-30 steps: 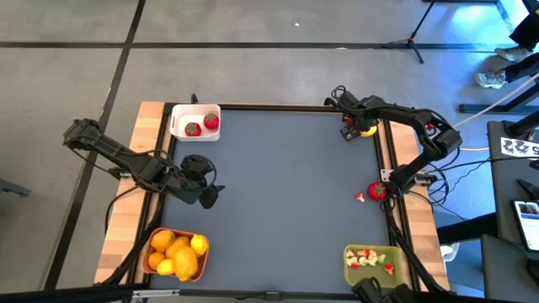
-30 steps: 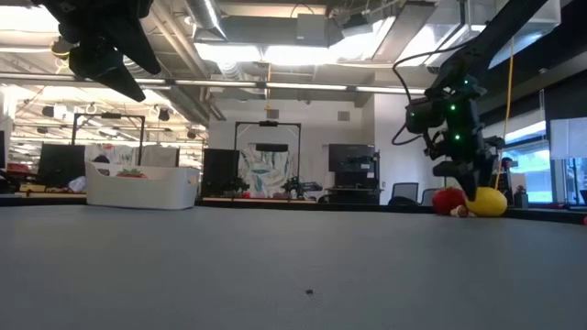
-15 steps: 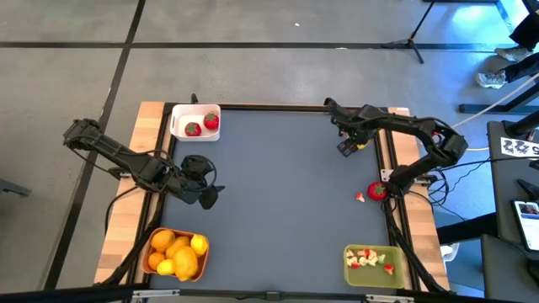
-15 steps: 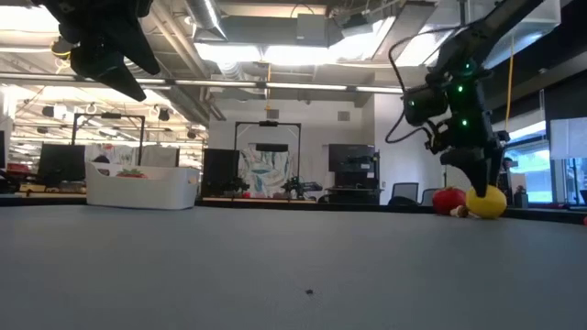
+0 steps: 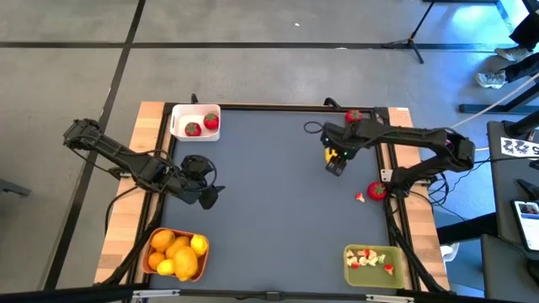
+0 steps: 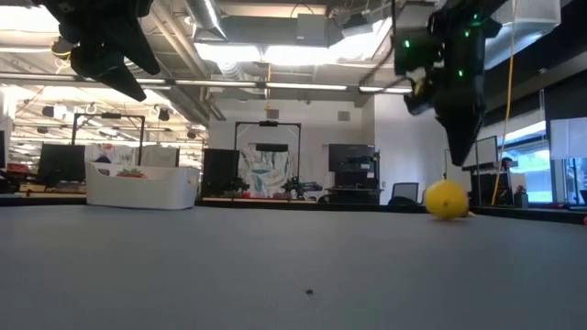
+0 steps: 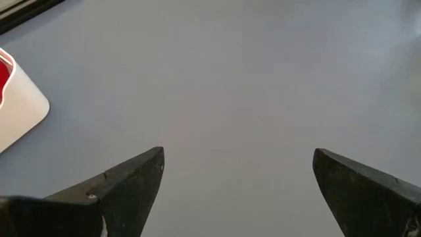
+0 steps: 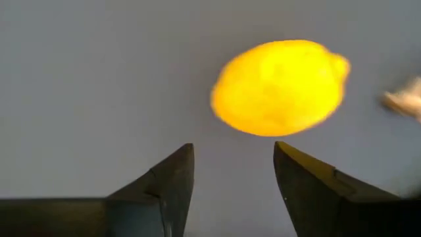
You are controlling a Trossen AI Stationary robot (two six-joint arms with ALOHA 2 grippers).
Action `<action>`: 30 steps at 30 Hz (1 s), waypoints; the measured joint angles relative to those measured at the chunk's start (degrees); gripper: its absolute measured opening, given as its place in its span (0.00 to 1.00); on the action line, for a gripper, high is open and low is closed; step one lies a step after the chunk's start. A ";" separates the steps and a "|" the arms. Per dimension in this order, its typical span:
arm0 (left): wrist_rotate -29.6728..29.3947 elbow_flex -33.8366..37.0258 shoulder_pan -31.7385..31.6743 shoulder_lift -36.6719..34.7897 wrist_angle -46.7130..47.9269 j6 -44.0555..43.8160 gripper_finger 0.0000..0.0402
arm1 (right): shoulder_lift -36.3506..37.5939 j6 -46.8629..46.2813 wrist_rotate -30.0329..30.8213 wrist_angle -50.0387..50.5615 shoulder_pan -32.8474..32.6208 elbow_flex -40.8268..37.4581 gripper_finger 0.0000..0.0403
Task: Sort produce into baskets
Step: Put the yellow lemon into the orange bin
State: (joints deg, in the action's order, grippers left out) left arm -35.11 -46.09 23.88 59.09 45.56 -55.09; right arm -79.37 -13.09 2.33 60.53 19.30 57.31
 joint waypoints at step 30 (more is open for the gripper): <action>0.02 0.00 0.02 -0.02 -4.68 5.57 0.95 | -16.43 -10.68 3.86 -37.90 -8.22 0.71 0.98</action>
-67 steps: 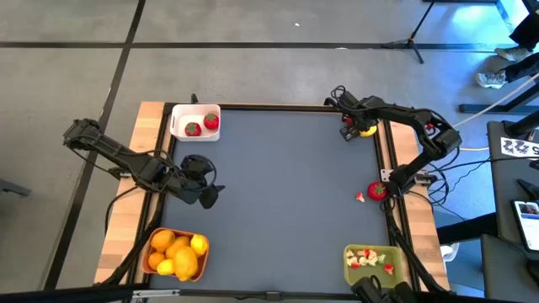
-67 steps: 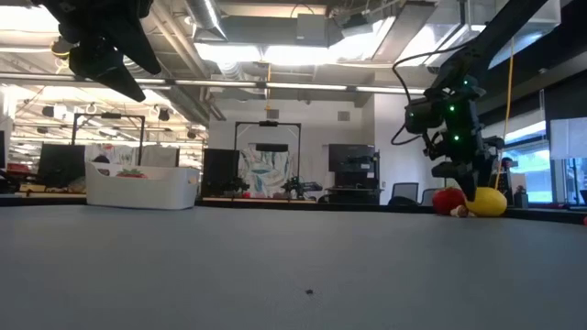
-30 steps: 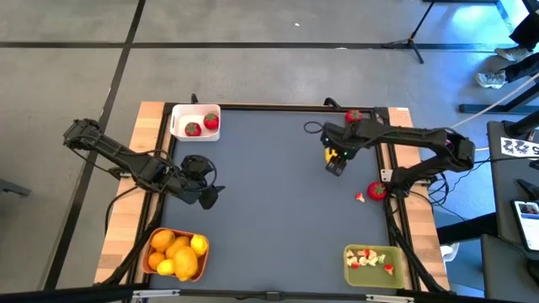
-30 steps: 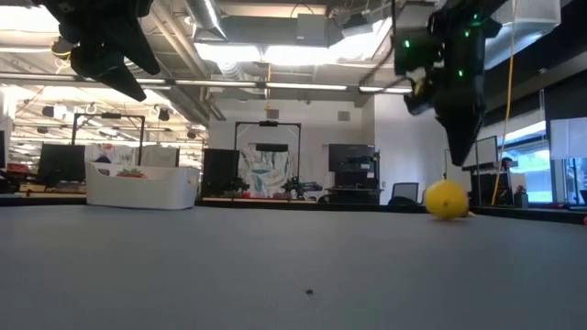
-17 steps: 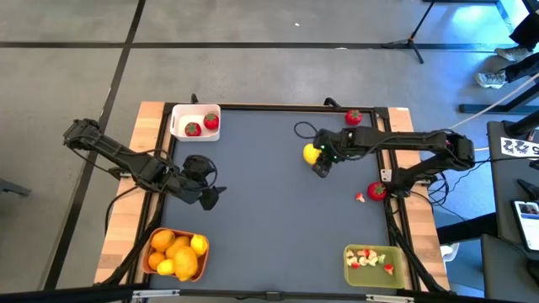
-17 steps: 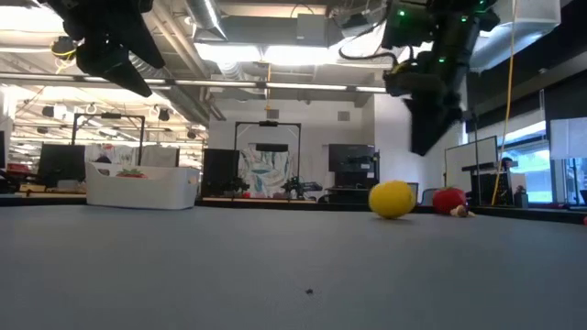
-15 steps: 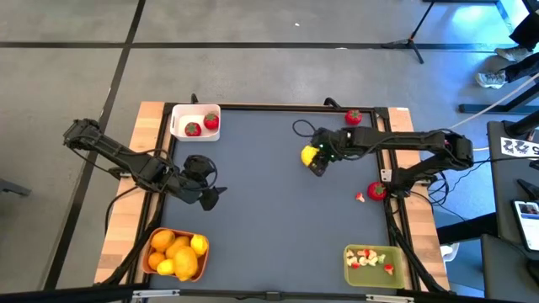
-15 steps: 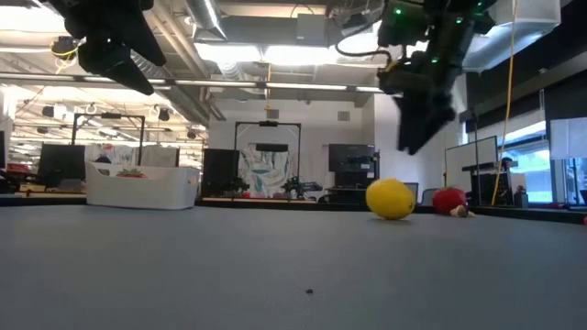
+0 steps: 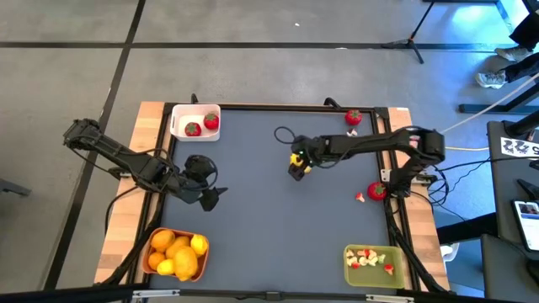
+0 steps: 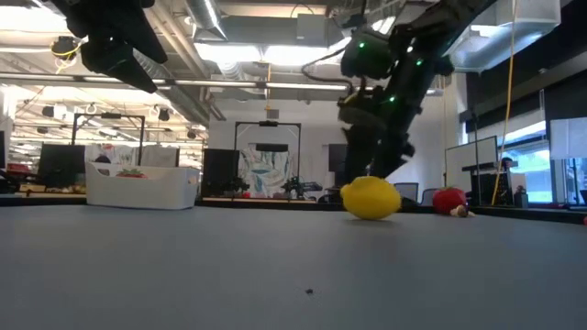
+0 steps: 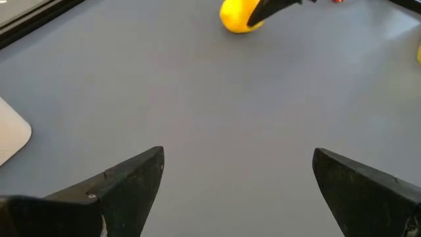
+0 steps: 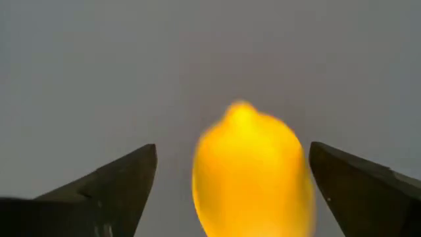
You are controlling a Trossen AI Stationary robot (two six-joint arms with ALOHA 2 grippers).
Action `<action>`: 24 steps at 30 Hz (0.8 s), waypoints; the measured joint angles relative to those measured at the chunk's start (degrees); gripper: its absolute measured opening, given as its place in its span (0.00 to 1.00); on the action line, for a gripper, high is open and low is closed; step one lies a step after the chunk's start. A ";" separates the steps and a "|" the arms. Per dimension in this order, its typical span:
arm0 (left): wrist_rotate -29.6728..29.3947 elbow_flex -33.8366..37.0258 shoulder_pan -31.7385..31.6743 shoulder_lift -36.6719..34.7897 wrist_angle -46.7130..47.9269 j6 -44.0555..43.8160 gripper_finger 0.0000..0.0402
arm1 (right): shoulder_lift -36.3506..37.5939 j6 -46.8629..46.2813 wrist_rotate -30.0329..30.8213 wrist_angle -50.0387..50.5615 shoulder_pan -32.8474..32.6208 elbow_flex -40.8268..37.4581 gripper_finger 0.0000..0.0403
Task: Sort produce into baskets
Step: Put the yellow lemon into the orange bin
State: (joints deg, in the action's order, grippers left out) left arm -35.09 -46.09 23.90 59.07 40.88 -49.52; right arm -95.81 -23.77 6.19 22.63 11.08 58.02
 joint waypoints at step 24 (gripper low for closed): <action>-0.05 0.00 -0.02 0.01 -2.41 0.16 0.95 | -1.58 4.97 -5.80 2.21 -1.75 2.84 0.73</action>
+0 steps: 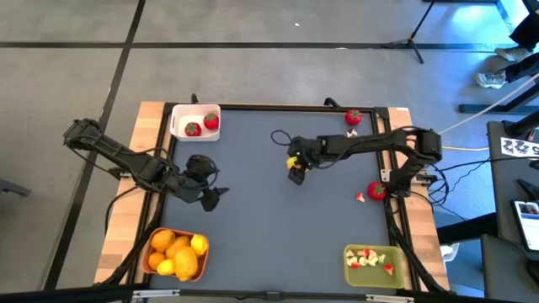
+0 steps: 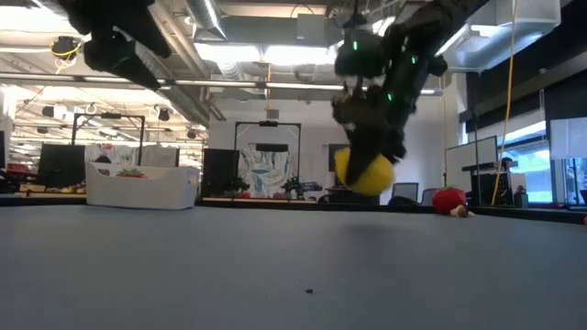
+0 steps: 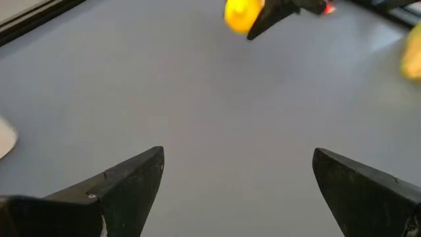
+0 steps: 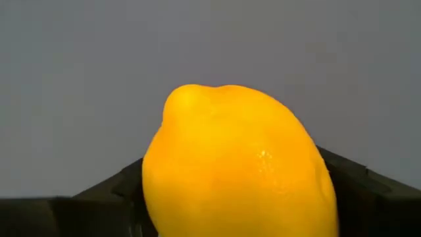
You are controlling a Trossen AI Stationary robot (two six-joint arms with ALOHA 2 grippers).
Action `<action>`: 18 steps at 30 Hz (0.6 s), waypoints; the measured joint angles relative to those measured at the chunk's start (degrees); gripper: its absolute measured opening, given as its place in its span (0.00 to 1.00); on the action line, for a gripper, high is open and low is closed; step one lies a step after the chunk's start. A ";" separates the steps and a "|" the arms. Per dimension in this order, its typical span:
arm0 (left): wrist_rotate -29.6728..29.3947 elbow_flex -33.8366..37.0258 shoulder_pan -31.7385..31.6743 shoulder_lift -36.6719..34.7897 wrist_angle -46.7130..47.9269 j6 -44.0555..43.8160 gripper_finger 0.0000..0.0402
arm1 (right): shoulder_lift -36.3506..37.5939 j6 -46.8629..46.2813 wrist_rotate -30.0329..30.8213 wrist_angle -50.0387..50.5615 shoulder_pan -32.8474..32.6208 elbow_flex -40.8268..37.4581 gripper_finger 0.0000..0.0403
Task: Sort produce into baskets
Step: Put the yellow lemon into the orange bin
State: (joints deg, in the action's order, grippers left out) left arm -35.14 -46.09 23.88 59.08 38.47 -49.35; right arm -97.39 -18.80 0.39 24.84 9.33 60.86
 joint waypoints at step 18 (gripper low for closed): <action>-1.45 0.02 -7.41 13.04 -34.05 5.98 0.95 | 0.79 6.08 10.62 -22.04 -14.74 6.12 0.76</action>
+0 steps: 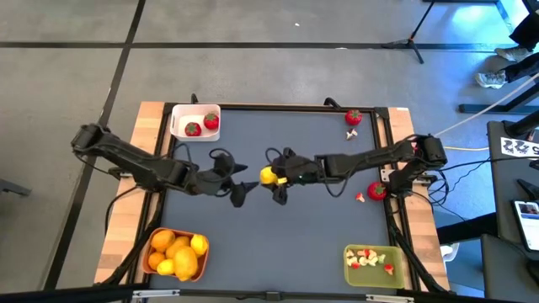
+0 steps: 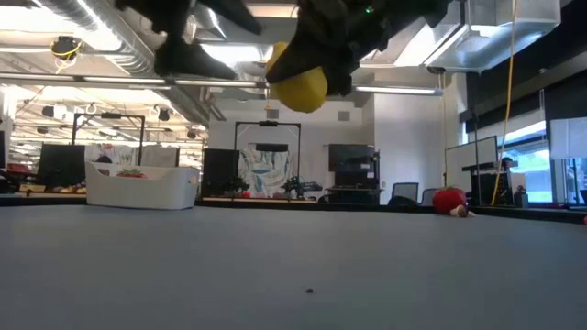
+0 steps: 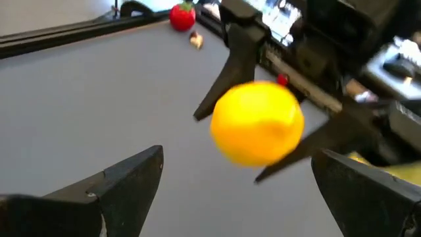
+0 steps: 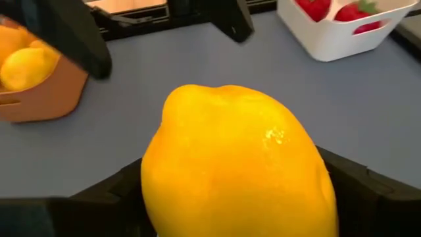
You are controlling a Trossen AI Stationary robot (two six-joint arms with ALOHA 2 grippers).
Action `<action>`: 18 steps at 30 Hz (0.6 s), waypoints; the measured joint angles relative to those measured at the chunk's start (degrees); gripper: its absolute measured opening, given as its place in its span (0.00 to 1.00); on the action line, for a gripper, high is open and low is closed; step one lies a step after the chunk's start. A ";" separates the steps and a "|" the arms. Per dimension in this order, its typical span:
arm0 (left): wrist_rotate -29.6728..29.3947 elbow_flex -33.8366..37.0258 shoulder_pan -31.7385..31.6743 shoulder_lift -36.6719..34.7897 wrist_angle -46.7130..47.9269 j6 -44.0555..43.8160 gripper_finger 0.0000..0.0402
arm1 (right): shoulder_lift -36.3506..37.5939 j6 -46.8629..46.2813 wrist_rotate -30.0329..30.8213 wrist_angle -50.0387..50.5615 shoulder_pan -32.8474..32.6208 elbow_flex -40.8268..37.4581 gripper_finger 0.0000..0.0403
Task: Sort produce into baskets
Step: Put the yellow lemon into the orange bin
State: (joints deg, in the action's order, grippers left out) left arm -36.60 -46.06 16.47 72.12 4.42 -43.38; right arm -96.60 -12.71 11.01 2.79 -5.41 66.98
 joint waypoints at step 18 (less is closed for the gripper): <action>0.28 0.02 -4.13 10.60 -18.66 0.17 0.95 | -0.09 1.27 1.33 -3.79 -0.61 -0.15 0.76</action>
State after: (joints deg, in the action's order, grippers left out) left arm -36.31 -46.04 12.34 82.72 -14.25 -43.20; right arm -96.68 -11.44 12.34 -0.99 -6.02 66.83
